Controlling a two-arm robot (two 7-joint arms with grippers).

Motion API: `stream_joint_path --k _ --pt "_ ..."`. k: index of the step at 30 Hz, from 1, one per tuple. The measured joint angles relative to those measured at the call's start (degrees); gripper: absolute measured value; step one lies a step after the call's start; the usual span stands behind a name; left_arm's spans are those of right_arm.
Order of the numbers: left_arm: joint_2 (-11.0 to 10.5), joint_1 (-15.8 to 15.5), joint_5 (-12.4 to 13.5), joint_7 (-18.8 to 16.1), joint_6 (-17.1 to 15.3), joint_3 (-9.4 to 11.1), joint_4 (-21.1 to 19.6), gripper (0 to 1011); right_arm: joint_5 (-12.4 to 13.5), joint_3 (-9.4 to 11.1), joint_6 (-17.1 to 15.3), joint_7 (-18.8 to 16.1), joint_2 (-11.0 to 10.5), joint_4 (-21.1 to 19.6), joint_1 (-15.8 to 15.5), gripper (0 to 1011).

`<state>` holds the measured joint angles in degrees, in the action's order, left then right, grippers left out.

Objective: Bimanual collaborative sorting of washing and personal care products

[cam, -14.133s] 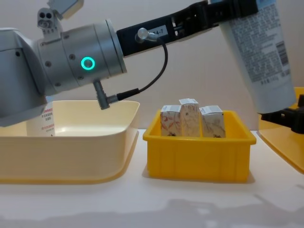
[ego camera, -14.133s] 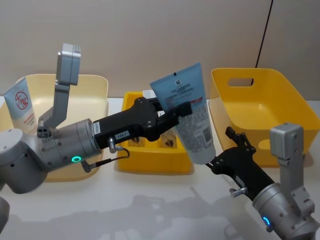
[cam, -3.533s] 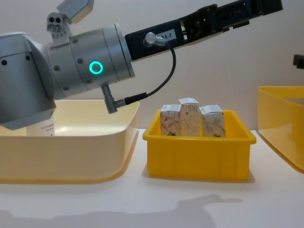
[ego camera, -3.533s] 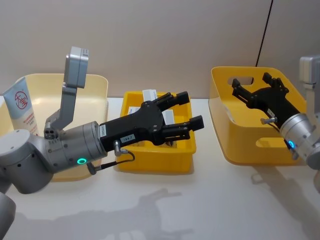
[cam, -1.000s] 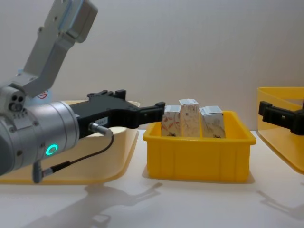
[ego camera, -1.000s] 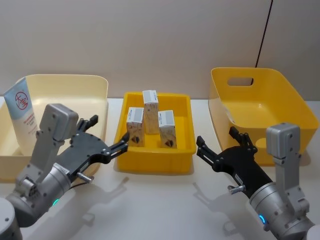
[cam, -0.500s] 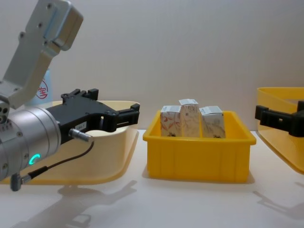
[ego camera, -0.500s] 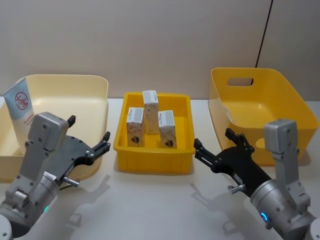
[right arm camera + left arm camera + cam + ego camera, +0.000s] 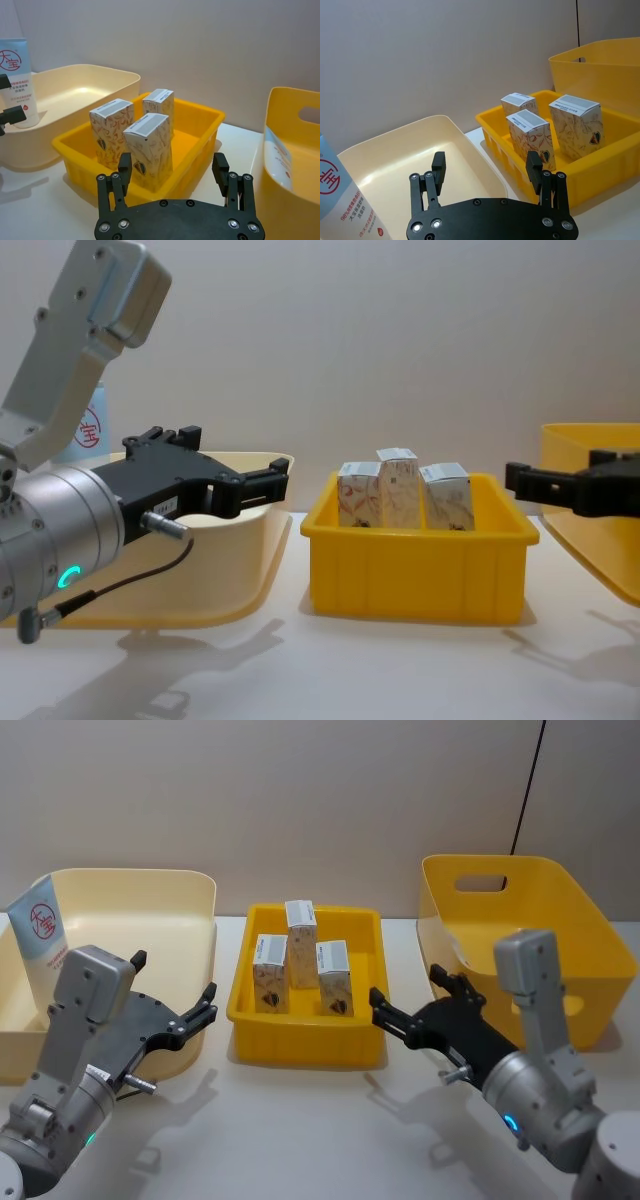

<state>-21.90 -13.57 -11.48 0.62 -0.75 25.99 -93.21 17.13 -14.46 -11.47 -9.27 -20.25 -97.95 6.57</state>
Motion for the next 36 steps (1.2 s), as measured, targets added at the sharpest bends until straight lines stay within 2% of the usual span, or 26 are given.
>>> stream_joint_path --k 20,36 --pt "0.0 0.0 0.0 0.0 0.0 0.0 0.0 1000 -4.5 -4.7 -4.2 -1.8 2.4 6.8 9.3 1001" --pt "0.0 0.0 0.0 0.0 0.0 0.0 0.0 1000 -7.5 -6.8 -5.9 -0.8 5.0 11.5 13.1 1001"
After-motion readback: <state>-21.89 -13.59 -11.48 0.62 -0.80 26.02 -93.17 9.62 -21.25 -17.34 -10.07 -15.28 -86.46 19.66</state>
